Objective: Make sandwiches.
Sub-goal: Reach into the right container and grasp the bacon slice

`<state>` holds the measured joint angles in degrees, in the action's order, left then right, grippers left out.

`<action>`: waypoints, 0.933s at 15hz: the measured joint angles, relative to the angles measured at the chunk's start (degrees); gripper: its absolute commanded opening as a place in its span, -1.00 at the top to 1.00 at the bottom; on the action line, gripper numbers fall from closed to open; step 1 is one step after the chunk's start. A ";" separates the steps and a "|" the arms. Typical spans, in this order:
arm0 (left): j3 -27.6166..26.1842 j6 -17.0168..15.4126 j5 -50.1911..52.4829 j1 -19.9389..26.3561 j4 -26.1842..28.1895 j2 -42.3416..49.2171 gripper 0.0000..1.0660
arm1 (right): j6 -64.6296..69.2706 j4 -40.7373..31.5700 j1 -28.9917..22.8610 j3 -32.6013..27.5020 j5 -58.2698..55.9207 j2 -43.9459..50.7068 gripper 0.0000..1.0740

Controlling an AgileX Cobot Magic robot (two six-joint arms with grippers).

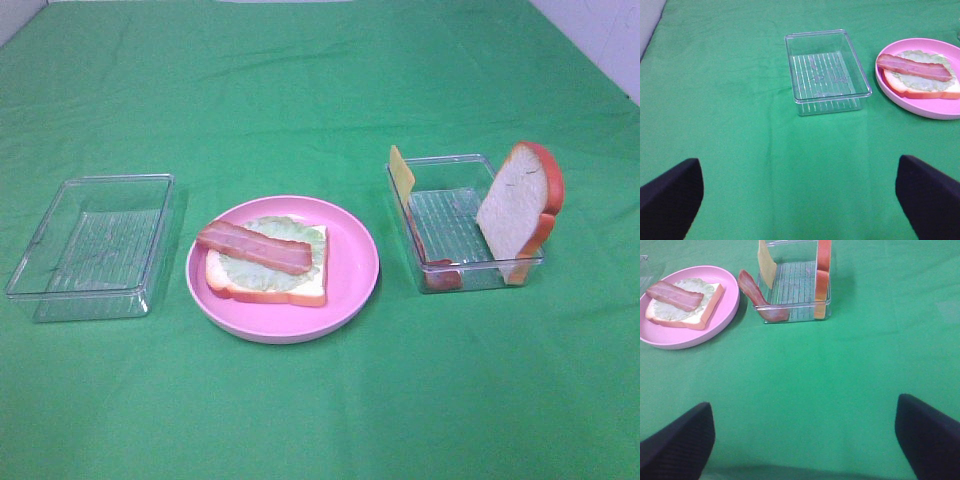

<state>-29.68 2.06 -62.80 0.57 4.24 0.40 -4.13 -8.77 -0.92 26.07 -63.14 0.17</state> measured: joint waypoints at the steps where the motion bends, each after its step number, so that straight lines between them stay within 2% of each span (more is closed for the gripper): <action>1: 0.00 0.00 0.00 0.00 0.00 0.00 -0.83 | 0.00 0.00 0.00 0.00 0.00 0.00 -0.75; 3: 0.00 0.00 0.00 0.00 -0.06 0.00 -0.83 | 0.00 0.00 0.00 0.00 0.00 0.00 -0.75; 6: 0.00 0.00 0.06 3.55 -0.06 0.00 -0.83 | 0.00 0.00 0.00 0.00 0.00 0.00 -0.75; 12: 0.00 0.00 0.17 3.72 -0.06 0.00 -0.83 | 0.06 -0.17 0.00 0.00 0.17 0.00 -0.75; 14: 0.00 0.00 0.17 3.72 -0.06 0.00 -0.83 | 0.40 -1.20 0.00 1.20 2.58 -3.04 -0.75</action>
<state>-29.68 2.06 -62.62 4.30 4.18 0.40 -3.72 -9.97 -0.92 27.27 -60.56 -2.86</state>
